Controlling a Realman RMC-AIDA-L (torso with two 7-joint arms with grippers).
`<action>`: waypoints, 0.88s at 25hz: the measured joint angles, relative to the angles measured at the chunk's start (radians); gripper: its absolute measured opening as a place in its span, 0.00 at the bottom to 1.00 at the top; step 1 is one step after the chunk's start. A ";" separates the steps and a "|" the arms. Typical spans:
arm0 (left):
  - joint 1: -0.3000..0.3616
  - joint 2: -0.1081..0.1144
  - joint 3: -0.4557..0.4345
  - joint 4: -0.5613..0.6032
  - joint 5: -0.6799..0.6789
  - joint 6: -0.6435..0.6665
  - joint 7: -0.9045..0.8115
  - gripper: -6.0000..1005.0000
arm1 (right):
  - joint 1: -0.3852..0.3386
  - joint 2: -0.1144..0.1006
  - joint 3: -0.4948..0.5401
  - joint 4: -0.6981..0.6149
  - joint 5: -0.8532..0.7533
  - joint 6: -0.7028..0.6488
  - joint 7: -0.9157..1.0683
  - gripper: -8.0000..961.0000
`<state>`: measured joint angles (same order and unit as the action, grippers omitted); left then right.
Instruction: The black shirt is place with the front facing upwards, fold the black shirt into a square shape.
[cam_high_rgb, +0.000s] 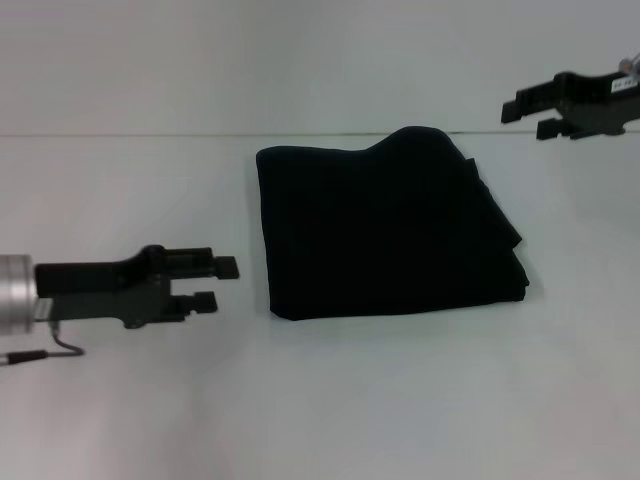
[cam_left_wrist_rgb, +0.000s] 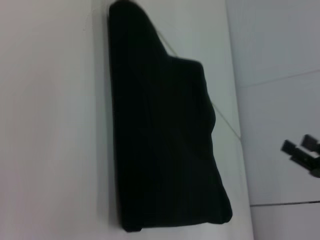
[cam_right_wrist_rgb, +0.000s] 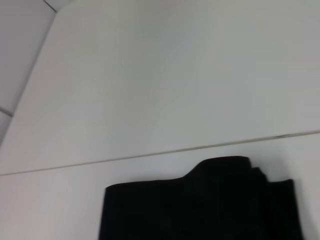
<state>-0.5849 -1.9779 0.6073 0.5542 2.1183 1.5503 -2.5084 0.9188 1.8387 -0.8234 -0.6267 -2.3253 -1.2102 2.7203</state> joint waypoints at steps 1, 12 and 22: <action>-0.002 -0.008 0.005 -0.006 0.002 -0.009 -0.001 0.69 | 0.002 -0.003 0.004 -0.003 0.002 -0.012 0.001 0.47; -0.079 -0.043 0.069 -0.156 0.007 -0.229 -0.026 0.63 | 0.002 -0.002 0.041 -0.012 0.024 -0.042 -0.006 0.69; -0.109 -0.069 0.116 -0.200 0.008 -0.410 -0.028 0.43 | -0.005 0.002 0.047 -0.013 0.024 -0.047 -0.006 0.68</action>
<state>-0.6935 -2.0469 0.7237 0.3543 2.1261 1.1404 -2.5368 0.9142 1.8408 -0.7760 -0.6396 -2.3009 -1.2571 2.7139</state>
